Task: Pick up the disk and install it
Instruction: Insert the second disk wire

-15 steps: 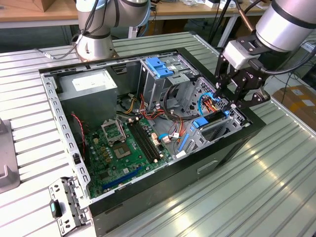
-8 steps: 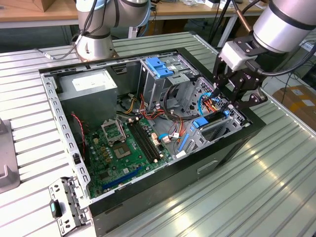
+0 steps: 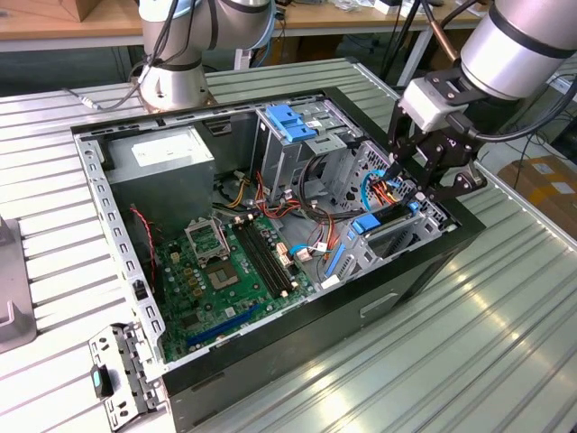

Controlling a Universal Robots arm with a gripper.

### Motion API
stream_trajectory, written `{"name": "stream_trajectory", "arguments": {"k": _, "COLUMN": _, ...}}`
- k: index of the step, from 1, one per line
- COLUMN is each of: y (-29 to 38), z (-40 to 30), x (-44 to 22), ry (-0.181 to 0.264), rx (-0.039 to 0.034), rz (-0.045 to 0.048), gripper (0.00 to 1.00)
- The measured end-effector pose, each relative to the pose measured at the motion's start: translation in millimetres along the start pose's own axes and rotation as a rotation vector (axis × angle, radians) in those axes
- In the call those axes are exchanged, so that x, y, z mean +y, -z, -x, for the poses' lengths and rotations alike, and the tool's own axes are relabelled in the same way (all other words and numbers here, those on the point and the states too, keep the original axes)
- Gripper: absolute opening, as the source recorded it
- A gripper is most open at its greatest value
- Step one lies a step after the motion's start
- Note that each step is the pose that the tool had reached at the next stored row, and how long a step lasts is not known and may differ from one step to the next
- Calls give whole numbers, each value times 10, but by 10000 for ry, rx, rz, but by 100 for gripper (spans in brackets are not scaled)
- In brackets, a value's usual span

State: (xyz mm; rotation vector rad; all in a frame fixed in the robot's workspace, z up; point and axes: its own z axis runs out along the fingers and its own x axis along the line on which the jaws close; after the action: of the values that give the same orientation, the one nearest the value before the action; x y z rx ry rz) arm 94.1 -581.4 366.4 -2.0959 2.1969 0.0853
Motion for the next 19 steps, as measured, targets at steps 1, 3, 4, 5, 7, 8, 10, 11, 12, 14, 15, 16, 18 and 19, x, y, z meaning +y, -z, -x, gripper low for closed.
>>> {"name": "stream_trajectory", "arguments": {"k": 1, "y": -1, "z": 0, "x": -1, "ry": 0, "rx": 0, "rz": 0, "gripper": 48}}
{"name": "stream_trajectory", "arguments": {"k": 3, "y": -2, "z": 0, "x": -1, "ry": 0, "rx": 0, "rz": 0, "gripper": 48}}
{"name": "stream_trajectory", "arguments": {"k": 4, "y": -2, "z": 0, "x": -1, "ry": 0, "rx": 0, "rz": 0, "gripper": 47}}
{"name": "stream_trajectory", "arguments": {"k": 5, "y": -3, "z": 0, "x": -2, "ry": 1, "rx": 0, "rz": 0, "gripper": 40}}
{"name": "stream_trajectory", "arguments": {"k": 7, "y": -4, "z": 0, "x": -2, "ry": 0, "rx": 0, "rz": 0, "gripper": 33}}
{"name": "stream_trajectory", "arguments": {"k": 8, "y": -4, "z": 0, "x": -2, "ry": 0, "rx": 0, "rz": 0, "gripper": 27}}
{"name": "stream_trajectory", "arguments": {"k": 10, "y": -5, "z": 0, "x": -3, "ry": 0, "rx": 0, "rz": 0, "gripper": 22}}
{"name": "stream_trajectory", "arguments": {"k": 11, "y": -6, "z": 0, "x": -3, "ry": 0, "rx": 0, "rz": 0, "gripper": 16}}
{"name": "stream_trajectory", "arguments": {"k": 12, "y": -6, "z": 0, "x": -4, "ry": 0, "rx": 0, "rz": 0, "gripper": 11}}
{"name": "stream_trajectory", "arguments": {"k": 14, "y": -8, "z": -1, "x": -4, "ry": 0, "rx": 0, "rz": 0, "gripper": 11}}
{"name": "stream_trajectory", "arguments": {"k": 15, "y": -8, "z": -1, "x": -5, "ry": 1, "rx": 0, "rz": 0, "gripper": 11}}
{"name": "stream_trajectory", "arguments": {"k": 16, "y": -9, "z": -1, "x": -5, "ry": 0, "rx": 0, "rz": 0, "gripper": 11}}
{"name": "stream_trajectory", "arguments": {"k": 18, "y": -10, "z": -1, "x": -5, "ry": 0, "rx": 0, "rz": 0, "gripper": 11}}
{"name": "stream_trajectory", "arguments": {"k": 19, "y": -11, "z": -1, "x": -6, "ry": 0, "rx": 0, "rz": 0, "gripper": 11}}
